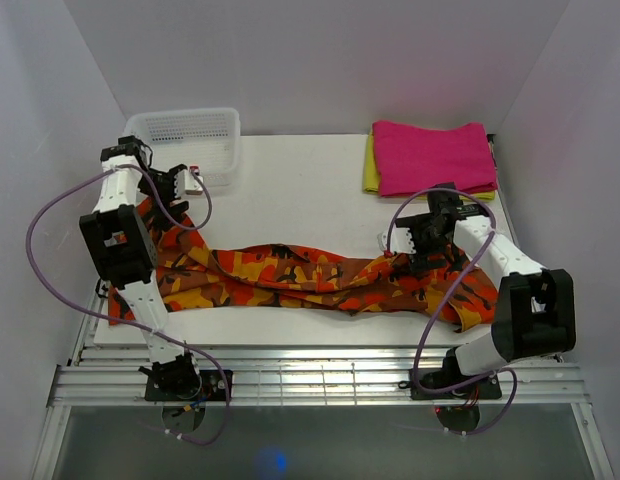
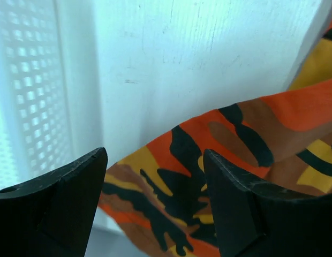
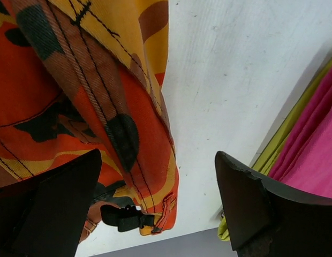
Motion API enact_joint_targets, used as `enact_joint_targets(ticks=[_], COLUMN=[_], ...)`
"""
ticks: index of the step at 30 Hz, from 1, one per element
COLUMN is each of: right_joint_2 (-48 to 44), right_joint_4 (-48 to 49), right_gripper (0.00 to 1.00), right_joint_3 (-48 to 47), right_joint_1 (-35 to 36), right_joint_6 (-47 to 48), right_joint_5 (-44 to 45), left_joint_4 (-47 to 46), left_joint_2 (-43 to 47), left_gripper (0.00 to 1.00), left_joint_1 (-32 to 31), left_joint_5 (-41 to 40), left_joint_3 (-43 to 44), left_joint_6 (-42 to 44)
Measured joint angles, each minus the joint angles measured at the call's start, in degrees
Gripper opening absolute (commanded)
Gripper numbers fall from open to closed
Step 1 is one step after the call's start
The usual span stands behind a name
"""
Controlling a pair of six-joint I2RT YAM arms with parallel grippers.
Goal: Fold and stack the trousers
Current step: Flatten the trousers out
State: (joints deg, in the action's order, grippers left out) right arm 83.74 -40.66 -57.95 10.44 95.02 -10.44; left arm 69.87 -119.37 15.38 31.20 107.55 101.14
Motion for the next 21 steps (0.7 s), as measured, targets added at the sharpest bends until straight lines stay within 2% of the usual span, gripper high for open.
enact_joint_targets(ticks=[2, 3, 4, 5, 6, 7, 8, 9, 10, 11, 13, 14, 18, 21], right_joint_2=[0.9, 1.4, 1.7, 2.1, 2.4, 2.8, 3.4, 4.0, 4.6, 5.0, 5.3, 5.1, 2.0, -4.0], right_joint_4=[-0.2, -0.2, -0.2, -0.1, 0.2, 0.3, 0.4, 0.4, 0.2, 0.1, -0.5, -1.2, -3.4, -5.4], right_gripper=[0.86, 0.83, 0.75, 0.56, 0.48, 0.4, 0.26, 0.19, 0.13, 0.08, 0.08, 0.08, 0.08, 0.08], right_joint_3=[0.0, 0.0, 0.1, 0.2, 0.3, 0.3, 0.3, 0.3, 0.0, -0.4, -1.9, -3.0, -5.7, -6.0], right_joint_1=[0.1, 0.1, 0.2, 0.2, 0.2, 0.2, 0.2, 0.2, 0.2, 0.2, 0.2, 0.2, -0.3, -1.5], right_joint_6=[0.3, 0.5, 0.7, 1.1, 1.6, 1.1, 0.9, 0.7, -0.1, -0.7, -2.7, -3.6, -6.9, -9.6], right_joint_5=[0.4, 0.7, 1.2, 1.6, 1.8, 2.2, 2.6, 2.9, 3.0, 3.2, 3.4, 3.4, 3.1, 2.2], left_joint_4=[-0.5, -0.8, -1.3, -2.8, -4.1, -4.8, -5.8, -6.7, -7.9, -8.9, -10.0, -10.5, -12.2, -12.3], left_joint_2=[-3.4, -4.6, -5.4, -6.0, -6.0, -5.9, -5.9, -5.8, -5.8, -5.8, -5.1, -4.6, -3.0, 0.1], left_gripper=[0.8, 0.75, 0.72, 0.68, 0.63, 0.48, 0.41, 0.35, 0.21, 0.14, 0.02, 0.0, 0.0, 0.0], left_joint_1=[0.0, 0.1, 0.3, 0.5, 0.6, 0.7, 0.8, 0.9, 1.0, 1.1, 1.2, 1.3, 2.4, 6.2], left_joint_5=[-1.0, -1.5, -1.9, -2.5, -2.8, -3.0, -3.4, -3.7, -3.8, -3.9, -3.8, -3.8, -2.5, 1.6], left_joint_3=[0.8, 0.8, 0.5, -0.5, -2.0, -3.1, -4.5, -5.6, -7.1, -8.7, -10.4, -11.0, -13.3, -14.2], left_joint_6=[-1.3, -1.9, -2.5, -3.7, -4.4, -5.0, -6.0, -6.7, -7.3, -8.4, -9.7, -10.3, -14.5, -18.0])
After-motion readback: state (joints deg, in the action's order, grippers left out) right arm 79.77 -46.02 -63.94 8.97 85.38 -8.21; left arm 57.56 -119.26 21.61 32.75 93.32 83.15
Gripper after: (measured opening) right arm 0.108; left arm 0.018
